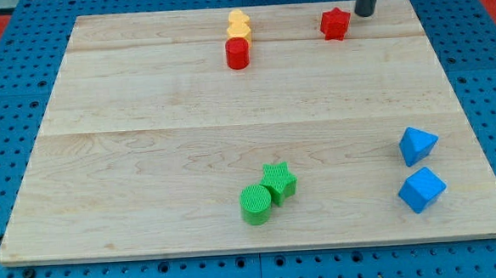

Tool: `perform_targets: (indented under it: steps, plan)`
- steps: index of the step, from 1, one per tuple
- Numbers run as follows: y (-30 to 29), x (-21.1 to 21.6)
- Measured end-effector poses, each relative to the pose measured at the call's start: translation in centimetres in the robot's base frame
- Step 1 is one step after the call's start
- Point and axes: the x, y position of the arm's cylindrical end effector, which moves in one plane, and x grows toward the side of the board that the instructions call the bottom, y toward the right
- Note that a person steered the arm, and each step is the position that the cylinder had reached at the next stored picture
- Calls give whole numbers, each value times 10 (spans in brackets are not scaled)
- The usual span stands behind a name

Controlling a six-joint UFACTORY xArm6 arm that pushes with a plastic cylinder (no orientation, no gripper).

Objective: Push the red star diagonally to red circle

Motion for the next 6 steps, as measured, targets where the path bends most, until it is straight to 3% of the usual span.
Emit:
perform_targets:
  steps: [2, 4, 6]
  plan:
    - [-72, 12]
    - [-78, 80]
    - [-61, 102]
